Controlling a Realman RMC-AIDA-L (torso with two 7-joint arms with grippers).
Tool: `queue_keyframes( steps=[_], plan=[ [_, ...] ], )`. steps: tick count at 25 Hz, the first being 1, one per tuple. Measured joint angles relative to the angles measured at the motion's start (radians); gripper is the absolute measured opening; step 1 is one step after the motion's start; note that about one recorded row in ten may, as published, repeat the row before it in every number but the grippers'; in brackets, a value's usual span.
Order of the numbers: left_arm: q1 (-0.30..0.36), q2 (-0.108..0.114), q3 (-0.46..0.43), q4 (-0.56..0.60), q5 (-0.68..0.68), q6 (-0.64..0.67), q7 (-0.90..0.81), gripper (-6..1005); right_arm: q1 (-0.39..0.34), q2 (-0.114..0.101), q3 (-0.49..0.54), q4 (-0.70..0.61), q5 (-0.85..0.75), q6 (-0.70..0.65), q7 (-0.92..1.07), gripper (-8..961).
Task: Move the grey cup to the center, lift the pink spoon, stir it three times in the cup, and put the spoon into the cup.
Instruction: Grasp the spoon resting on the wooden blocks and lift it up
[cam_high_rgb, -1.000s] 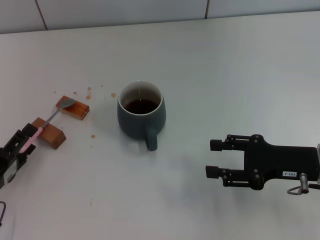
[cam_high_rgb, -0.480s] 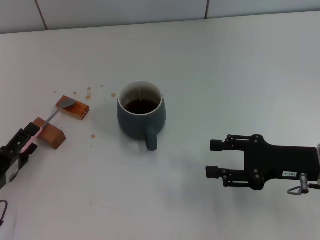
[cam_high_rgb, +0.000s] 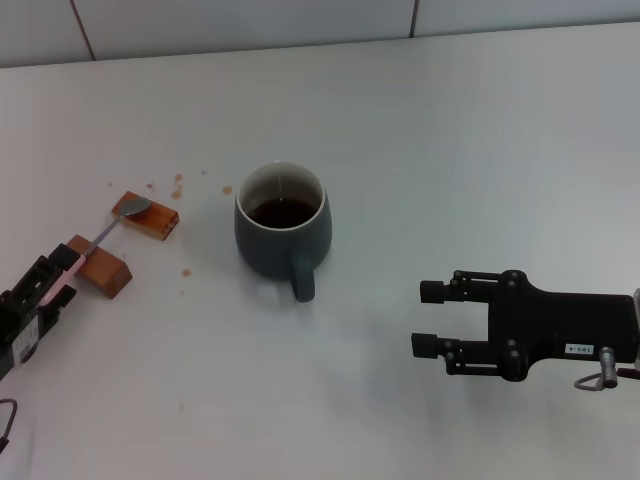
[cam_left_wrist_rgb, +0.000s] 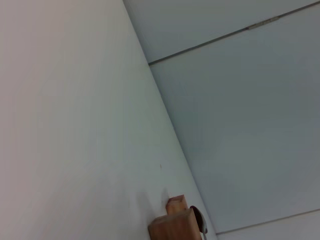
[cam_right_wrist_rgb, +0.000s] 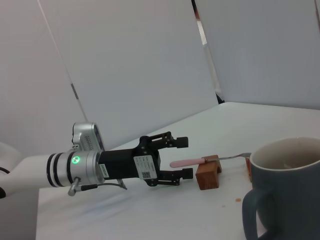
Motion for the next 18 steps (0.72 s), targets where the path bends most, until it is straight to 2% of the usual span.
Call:
queue_keyframes(
  steps=[13,18],
  plan=[
    [-0.008,0.0,0.001,-0.002,0.004,-0.006,-0.012,806,0.0,0.0,0.0,0.0,0.0,0.0,0.001,703],
    [-0.009,0.0,0.001,-0.001,0.004,-0.012,-0.017,758,0.0,0.0,-0.001,0.0,0.0,0.0,0.002,703]
  ],
)
